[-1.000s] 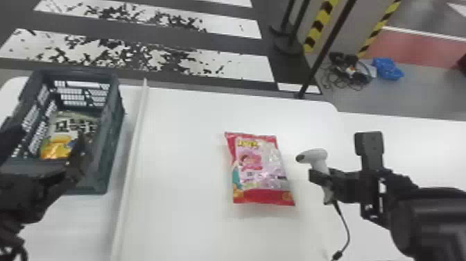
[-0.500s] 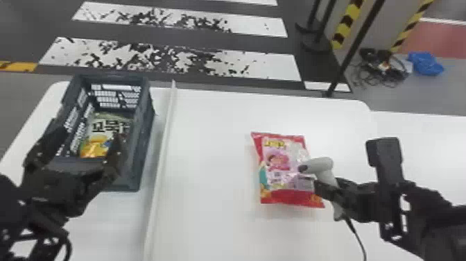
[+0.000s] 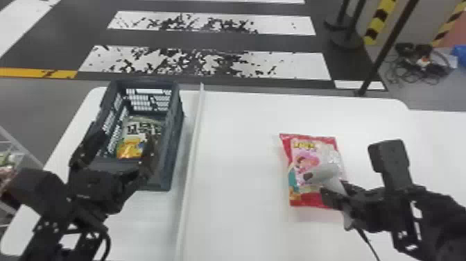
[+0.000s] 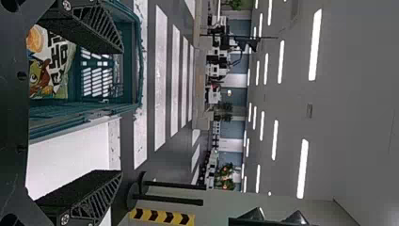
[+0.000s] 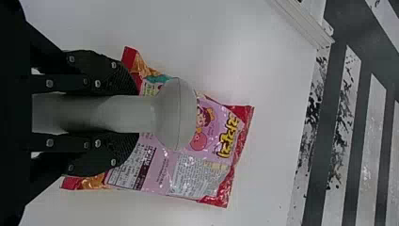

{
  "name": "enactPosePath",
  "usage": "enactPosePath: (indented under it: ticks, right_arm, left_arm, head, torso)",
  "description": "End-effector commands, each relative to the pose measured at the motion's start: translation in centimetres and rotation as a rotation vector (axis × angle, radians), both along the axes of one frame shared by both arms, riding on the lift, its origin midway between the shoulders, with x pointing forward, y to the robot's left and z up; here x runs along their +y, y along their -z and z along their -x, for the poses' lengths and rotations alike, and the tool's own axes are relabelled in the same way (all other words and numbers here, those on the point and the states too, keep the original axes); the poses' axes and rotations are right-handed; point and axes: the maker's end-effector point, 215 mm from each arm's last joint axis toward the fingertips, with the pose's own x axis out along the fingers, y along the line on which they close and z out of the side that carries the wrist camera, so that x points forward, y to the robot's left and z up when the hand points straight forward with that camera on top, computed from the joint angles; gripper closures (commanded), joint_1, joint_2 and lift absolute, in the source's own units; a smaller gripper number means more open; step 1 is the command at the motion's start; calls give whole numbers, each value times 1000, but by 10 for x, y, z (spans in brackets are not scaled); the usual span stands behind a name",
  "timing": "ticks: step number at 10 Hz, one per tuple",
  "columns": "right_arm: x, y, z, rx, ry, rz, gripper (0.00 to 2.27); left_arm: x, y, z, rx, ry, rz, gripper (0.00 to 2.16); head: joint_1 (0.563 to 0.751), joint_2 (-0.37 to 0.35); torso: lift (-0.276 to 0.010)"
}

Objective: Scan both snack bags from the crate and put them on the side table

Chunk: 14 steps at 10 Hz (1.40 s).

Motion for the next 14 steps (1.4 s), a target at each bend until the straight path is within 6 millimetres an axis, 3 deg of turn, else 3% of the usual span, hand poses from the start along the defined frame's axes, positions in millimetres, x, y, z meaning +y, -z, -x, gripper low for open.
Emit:
enactPosePath:
  ticks: [1,8,9,11,14]
  right_arm:
    - [10,5,-2,10,-12,6,2243]
    - [6,10,-8,12,-6,21,2243]
    - [-6,1,-21,-31,20,33,2243]
    - [-49,-18,-43,-89,105,18,2243]
    - [-126,-17,-73,-151,236,4,2243]
  left_arm:
    - [-1,0,0,0,1,2,87]
    - [0,2,1,5,0,2,87]
    - [0,1,2,1,-1,1,87]
    - [1,2,2,4,-1,1,87]
    - [0,2,2,3,0,3,87]
  head:
    - [695,18]
    - [695,32]
    - [695,32]
    - [695,3]
    - [695,-85]
  torso:
    - [-87]
    - [-87]
    - [-87]
    - [-87]
    - [-87]
